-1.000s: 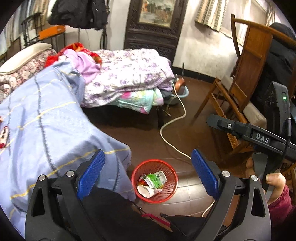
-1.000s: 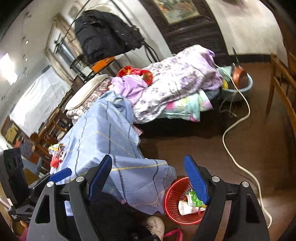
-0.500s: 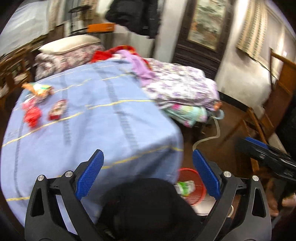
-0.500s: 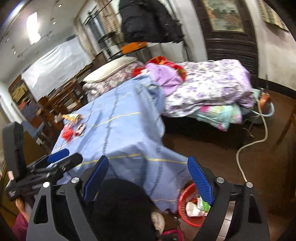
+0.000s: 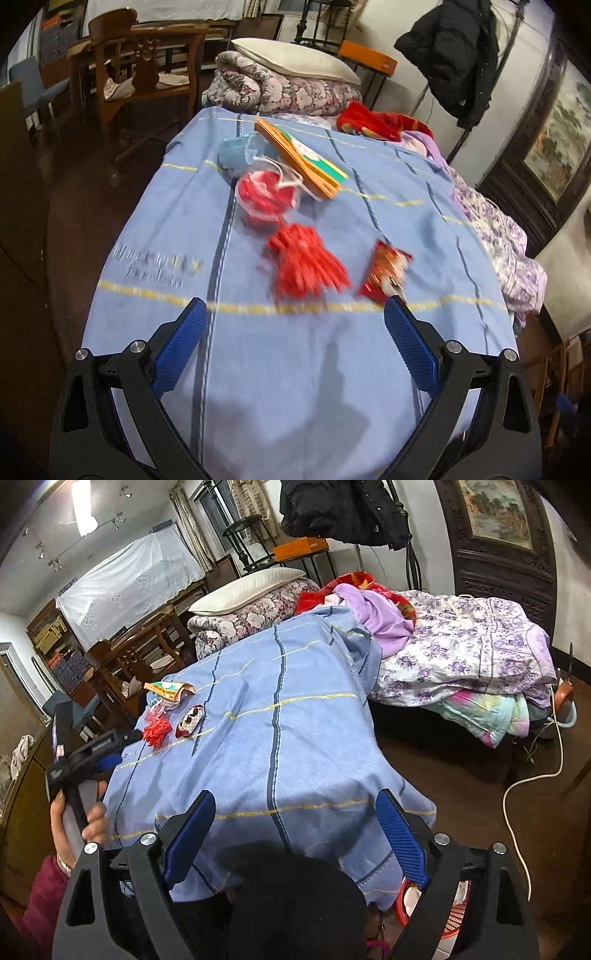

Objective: Collect trash
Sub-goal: 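Close the left tool on the red mesh netting bundle, then grasp the red snack wrapper with the right tool while the left tool holds the netting, then carry the netting and snack wrapper with both tools to the red wastebasket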

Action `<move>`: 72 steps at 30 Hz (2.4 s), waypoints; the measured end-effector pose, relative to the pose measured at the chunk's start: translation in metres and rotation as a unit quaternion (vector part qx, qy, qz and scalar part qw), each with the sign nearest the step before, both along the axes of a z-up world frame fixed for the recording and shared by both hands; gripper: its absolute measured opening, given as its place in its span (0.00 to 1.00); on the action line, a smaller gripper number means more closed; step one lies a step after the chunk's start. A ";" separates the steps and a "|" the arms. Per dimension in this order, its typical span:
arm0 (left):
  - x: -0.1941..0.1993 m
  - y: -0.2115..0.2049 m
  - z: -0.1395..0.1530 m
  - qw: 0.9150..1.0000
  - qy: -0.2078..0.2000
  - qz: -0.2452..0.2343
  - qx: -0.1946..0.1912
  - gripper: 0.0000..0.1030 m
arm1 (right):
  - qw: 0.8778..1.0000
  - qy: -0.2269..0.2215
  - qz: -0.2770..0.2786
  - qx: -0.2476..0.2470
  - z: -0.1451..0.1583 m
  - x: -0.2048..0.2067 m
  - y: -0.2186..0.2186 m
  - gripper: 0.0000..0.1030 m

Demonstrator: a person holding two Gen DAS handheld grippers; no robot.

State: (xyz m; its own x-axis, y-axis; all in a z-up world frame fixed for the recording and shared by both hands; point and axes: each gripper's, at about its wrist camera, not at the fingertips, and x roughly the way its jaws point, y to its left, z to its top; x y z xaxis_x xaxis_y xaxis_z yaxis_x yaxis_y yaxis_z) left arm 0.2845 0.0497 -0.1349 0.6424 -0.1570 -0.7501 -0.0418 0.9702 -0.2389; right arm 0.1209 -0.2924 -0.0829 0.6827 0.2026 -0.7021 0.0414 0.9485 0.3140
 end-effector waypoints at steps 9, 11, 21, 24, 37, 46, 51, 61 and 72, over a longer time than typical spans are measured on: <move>0.048 -0.006 -0.024 0.999 0.012 -0.016 0.026 0.57 | 1.000 0.018 -0.002 -0.024 0.002 0.019 0.014 0.84; 0.043 -0.002 -0.028 0.999 0.009 -0.029 0.015 0.31 | 0.999 0.018 0.000 -0.028 0.004 0.024 0.018 0.84; -0.017 0.022 -0.042 0.995 -0.065 -0.040 0.059 0.30 | 0.997 0.011 0.073 -0.009 -0.003 0.098 0.091 0.84; -0.017 0.025 -0.042 0.995 -0.073 -0.038 0.048 0.30 | 0.995 0.006 0.098 -0.005 -0.005 0.125 0.119 0.84; -0.015 0.035 -0.041 0.997 -0.076 -0.028 -0.008 0.31 | 0.992 0.035 0.120 -0.025 -0.033 0.208 0.190 0.79; -0.016 0.034 -0.041 0.997 -0.076 -0.028 -0.001 0.32 | 0.993 0.020 0.107 -0.036 -0.035 0.197 0.191 0.31; -0.015 0.034 -0.041 0.997 -0.071 -0.028 0.007 0.32 | 0.994 -0.032 0.102 -0.027 0.002 0.153 0.162 0.31; -0.047 0.034 -0.022 0.997 -0.058 -0.030 -0.033 0.30 | 0.998 -0.026 0.053 -0.005 0.010 0.109 0.097 0.31; -0.086 -0.002 0.015 0.995 -0.079 -0.063 -0.018 0.30 | 0.998 -0.047 0.020 0.022 0.017 0.063 0.047 0.32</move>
